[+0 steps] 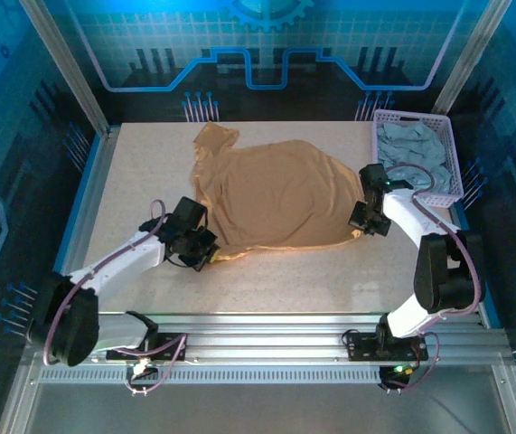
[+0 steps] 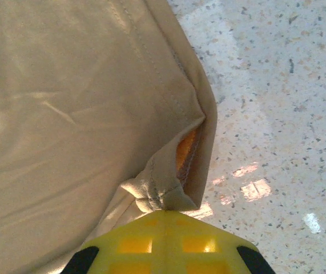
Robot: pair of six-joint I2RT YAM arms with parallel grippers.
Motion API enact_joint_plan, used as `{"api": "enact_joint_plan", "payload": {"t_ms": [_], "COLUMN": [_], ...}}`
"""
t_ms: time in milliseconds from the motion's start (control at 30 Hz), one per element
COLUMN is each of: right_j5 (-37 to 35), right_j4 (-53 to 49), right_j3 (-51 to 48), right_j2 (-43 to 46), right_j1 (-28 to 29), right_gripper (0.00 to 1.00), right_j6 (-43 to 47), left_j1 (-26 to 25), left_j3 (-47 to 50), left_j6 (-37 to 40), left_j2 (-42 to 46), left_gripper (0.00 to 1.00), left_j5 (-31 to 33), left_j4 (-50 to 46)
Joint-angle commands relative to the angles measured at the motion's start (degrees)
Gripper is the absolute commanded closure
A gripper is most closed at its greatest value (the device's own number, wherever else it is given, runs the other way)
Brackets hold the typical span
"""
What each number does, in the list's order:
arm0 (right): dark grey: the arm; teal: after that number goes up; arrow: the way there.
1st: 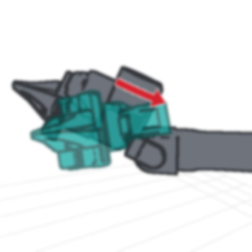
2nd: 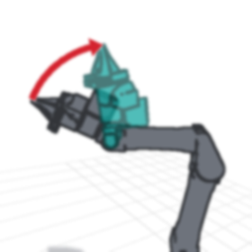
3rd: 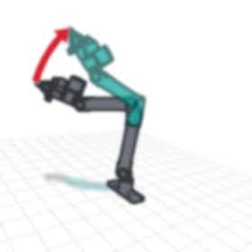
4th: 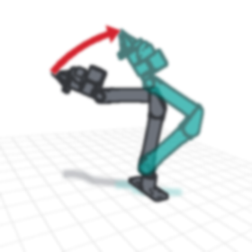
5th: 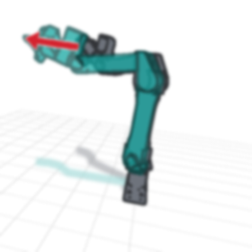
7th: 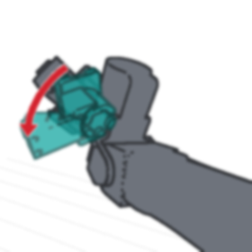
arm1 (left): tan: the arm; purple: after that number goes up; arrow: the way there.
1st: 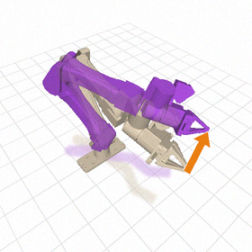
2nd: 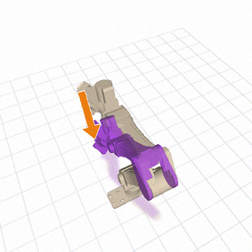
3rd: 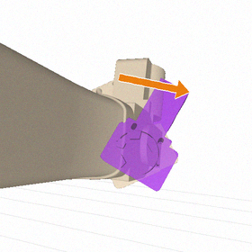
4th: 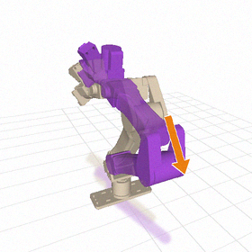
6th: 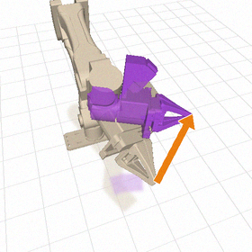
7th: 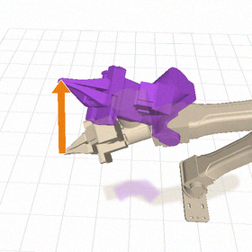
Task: Fold and stack the t-shirts
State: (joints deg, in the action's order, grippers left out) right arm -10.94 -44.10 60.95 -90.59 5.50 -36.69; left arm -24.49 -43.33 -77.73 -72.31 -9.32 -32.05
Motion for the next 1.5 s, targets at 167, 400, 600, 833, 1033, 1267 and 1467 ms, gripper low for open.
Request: {"api": "enact_joint_plan", "payload": {"t_ms": [167, 400, 600, 833, 1033, 1267, 1467], "right_j5": [-2.9, -5.89, -5.86, -6.4, -2.85, 10.41, 12.74], "right_j4": [-4.6, -6.31, -6.15, -9.85, -4.44, 6.05, 3.29], "right_j3": [-1.22, -2.49, -2.88, -3.31, -3.92, 5.62, 18.65], "right_j2": [1.37, 1.6, -0.32, 1.1, 9.8, -3.98, -20.54], "right_j1": [-1.54, -2.24, -2.52, -2.95, -0.04, 3.63, 6.51], "right_gripper": [1.0, 1.0, 1.0, 0.79, 0.57, 0.64, 0.68], "right_j6": [0.06, -0.36, -0.03, -4.17, -5.34, -2.4, -2.38], "left_j1": [-8.82, -18.83, -20.3, -13.17, 6.49, 17.45, 24.42], "left_j3": [2.53, 6.46, 10.42, 3.66, 0.6, -11.97, -19.29], "left_j6": [-14.46, -24.99, -26.21, -16.56, -3.47, 8.17, 13.62], "left_j2": [6.17, 4.64, 0.26, 4.85, -1.39, -23.77, -35.12], "left_gripper": [1.0, 0.98, 0.69, 0.39, 0.5, 0.6, 0.69], "left_j5": [-5.79, -2.72, 0.21, 6.19, 3.24, -0.02, 3.58], "left_j4": [-6.45, -0.19, 8.38, -1.61, 1.94, 5.93, 2.07]}}
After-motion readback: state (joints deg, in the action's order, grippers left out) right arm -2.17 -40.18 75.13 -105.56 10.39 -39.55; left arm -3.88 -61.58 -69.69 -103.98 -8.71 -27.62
